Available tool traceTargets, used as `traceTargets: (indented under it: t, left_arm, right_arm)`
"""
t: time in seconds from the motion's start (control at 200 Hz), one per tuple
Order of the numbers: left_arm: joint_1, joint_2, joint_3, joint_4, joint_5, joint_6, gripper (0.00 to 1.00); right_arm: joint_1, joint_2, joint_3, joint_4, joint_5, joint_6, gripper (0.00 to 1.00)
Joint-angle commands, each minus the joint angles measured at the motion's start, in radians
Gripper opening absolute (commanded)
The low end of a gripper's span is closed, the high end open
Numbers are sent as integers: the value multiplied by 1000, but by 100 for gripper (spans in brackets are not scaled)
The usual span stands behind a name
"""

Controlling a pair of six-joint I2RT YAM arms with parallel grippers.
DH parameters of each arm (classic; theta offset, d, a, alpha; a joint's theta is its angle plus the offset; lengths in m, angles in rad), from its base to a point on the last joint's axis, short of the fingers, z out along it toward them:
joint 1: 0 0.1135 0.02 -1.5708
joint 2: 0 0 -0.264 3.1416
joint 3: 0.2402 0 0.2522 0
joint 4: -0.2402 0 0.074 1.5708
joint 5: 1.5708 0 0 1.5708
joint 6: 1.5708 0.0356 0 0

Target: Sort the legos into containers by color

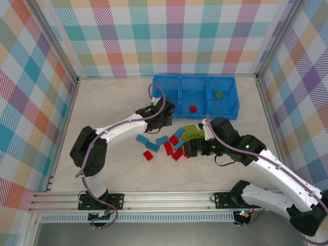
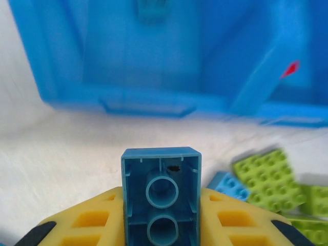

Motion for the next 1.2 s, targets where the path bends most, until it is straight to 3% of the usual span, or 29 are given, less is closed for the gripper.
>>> traceTargets:
  t: [0.0,0.165,0.35,0.475,0.605,0.78,0.895,1.06,1.195]
  left_arm:
    - [15,8,106,10,-119,108,28]
    - [79,186,300,9,-150,183,27]
    - [99,398,511,-9,-112,236,27]
    - [101,496,611,-46,-122,237,32]
    - [102,497,618,-48,-102,224,40]
    - [101,404,568,-35,-86,215,51]
    - [99,297,493,-25,-71,201,52]
    - [54,-9,221,75,-30,191,51]
    - [-42,-318,-42,163,-48,295,48]
  right_arm:
    - [6,-16,6,27,23,9,97]
    - [6,-21,-3,25,11,22,98]
    - [6,-56,-25,12,13,50,99]
    - [8,-75,-23,-17,20,63,100]
    - [9,-91,-26,-41,35,71,100]
    - [11,-73,-29,-26,37,69,100]
    - [12,-46,-30,2,31,63,100]
    - [15,19,-19,15,52,28,98]
    - [24,120,-1,23,87,-25,89]
